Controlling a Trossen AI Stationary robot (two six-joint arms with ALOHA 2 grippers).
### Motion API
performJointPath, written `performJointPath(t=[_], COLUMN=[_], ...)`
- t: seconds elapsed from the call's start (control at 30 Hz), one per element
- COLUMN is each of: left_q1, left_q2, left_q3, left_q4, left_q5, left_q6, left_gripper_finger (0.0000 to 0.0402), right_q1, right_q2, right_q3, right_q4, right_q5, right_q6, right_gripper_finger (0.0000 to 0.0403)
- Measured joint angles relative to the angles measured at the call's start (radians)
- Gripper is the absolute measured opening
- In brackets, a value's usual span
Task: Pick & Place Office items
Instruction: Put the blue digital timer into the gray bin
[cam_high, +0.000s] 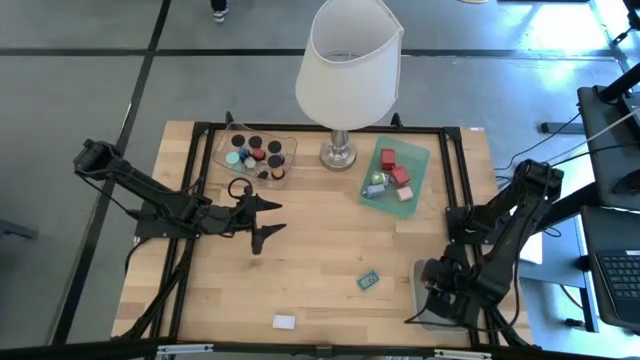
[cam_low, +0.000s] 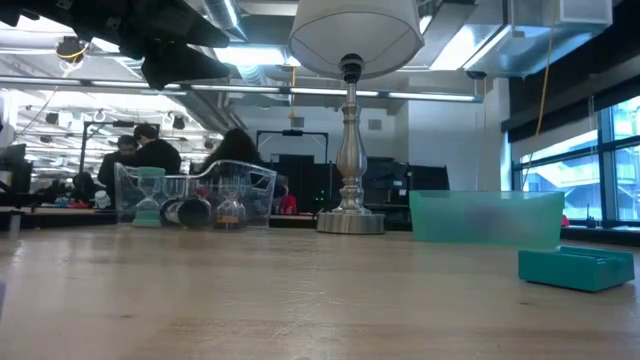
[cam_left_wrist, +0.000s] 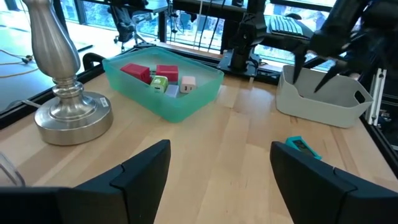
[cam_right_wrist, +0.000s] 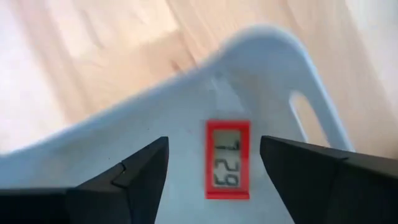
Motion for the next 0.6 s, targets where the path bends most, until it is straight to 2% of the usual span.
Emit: performJointPath(t=[0.1, 0.27, 0.33, 0.43, 0.6], left_q1=[0.0, 0.0, 0.0, 0.0, 0.0], left_q2=[0.0, 0.0, 0.0, 0.0, 0.0], left_q3=[0.0, 0.0, 0.0, 0.0, 0.0], left_q4=[0.0, 0.0, 0.0, -0.001, -0.002], left_q5=[-0.001, -0.009, -0.015, -0.015, -0.015], left_q6=[0.0, 0.0, 0.0, 0.0, 0.0], left_gripper_finger=[0.0274, 0.0272, 0.0272, 0.0274, 0.0272], right_q1=[-0.02, -0.059, -0.078, -0.126, -0.217], right_q2=[-0.01, -0.012, -0.012, -0.006, 0.008], right_q3=[0.063, 0.135, 0.135, 0.135, 0.135], right_q4=[-0.009, 0.062, 0.135, 0.216, 0.29], right_q5=[0.085, 0.39, 0.457, 0.442, 0.365], right_q6=[-0.11, -0.351, -0.441, -0.55, -0.629], right_gripper_finger=[0.0258, 0.0258, 0.0258, 0.0258, 0.0266])
